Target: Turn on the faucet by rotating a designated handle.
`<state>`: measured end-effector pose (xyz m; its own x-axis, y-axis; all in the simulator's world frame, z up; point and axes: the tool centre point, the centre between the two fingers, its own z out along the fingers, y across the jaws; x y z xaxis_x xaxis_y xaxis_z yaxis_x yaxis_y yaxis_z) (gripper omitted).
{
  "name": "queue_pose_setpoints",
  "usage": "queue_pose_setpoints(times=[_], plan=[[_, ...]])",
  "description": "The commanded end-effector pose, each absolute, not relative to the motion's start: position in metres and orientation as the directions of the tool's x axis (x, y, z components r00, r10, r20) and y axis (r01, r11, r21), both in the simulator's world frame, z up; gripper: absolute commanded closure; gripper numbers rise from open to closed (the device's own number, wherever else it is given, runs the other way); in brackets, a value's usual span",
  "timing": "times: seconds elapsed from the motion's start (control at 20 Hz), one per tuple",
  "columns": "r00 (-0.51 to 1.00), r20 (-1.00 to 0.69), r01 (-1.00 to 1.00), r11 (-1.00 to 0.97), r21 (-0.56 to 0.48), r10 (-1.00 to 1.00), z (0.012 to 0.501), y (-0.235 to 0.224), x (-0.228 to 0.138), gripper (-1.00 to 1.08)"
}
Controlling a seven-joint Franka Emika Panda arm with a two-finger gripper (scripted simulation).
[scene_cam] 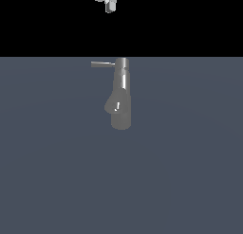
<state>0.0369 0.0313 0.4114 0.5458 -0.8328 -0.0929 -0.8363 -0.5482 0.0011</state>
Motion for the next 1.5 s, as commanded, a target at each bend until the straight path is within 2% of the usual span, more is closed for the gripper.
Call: queue_pose_setpoints(times=[0.0,0.75,1.45], plan=[[0.49,-0.09,-0.87,-0.492,0.008,-0.867,0.399,0.035,0.054,1.08],[0.157,-0.044,-0.987,-0.158,0.04,-0.987,0.312,0.06,0.139,1.08],[0.026,-0.017,-0.999,-0.027,0.043,-1.0,0.271,0.073,0.165,1.08]])
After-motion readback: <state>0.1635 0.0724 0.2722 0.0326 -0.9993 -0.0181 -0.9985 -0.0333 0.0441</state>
